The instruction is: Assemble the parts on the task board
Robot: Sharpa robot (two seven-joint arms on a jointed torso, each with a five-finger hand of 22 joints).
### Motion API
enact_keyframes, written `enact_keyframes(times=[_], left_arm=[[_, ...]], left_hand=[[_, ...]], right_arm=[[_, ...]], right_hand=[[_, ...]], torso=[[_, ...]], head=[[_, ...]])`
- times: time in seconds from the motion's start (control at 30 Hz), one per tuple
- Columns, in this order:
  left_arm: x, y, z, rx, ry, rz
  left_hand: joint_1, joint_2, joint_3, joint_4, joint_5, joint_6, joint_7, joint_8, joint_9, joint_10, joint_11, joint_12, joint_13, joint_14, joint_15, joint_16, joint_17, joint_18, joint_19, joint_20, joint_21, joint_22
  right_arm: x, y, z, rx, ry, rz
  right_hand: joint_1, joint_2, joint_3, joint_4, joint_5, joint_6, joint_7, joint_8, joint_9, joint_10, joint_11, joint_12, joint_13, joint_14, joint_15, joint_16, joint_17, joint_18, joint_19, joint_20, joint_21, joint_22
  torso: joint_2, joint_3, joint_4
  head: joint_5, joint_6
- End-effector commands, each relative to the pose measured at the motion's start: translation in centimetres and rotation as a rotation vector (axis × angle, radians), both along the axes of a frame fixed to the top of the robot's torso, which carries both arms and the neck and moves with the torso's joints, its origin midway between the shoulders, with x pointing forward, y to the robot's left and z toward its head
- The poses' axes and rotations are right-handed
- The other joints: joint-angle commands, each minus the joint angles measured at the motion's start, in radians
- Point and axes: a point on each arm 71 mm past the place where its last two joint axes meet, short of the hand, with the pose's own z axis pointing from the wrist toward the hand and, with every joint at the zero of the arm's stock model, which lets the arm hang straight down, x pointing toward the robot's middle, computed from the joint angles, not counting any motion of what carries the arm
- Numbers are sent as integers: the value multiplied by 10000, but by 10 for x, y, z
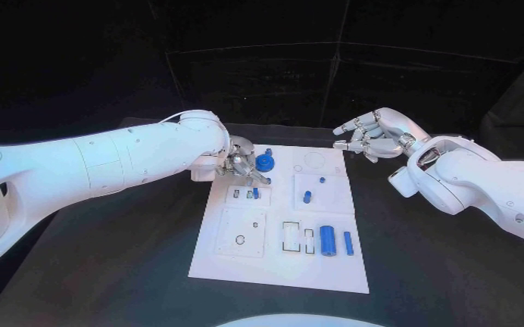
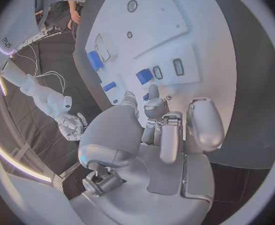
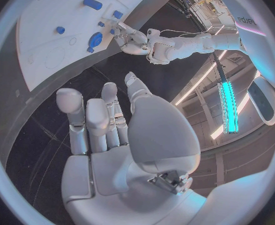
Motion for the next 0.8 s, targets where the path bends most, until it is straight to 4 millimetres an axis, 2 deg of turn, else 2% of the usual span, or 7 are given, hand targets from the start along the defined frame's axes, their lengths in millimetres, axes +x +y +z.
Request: enact_keyframes(times=[0.03,0.8], left_arm=[[-1,-1,-1,332,206,-214],[-4,-7,-9,663,552,-490]], left_hand=[[-33,52,-37,-33,-6,-91,-19,57,25,70,-20,39,-24,1053,-60,33,2631,-115,117,-43,63,9],[41,98,-27,-121,-4,-152,-28,136,141,54,-28,39,-31,1053,-68,33,2631,-119,112,-52,93,53]], right_arm=[[0,1,1,30,54,90],[2,2,0,6,99,94]], right_hand=[[-8,121,-66,3,55,-6,1,-8,-11,29,-17,-61,-27,26,-32,-74,-5,165,12,-23,-56,-22],[31,156,-86,-10,160,-10,-1,-8,-10,36,-21,-89,-65,45,-37,-118,-9,167,33,-28,-98,-59]], torso=[[11,-8,3],[21,-16,1]], head=[[4,1],[32,-83]])
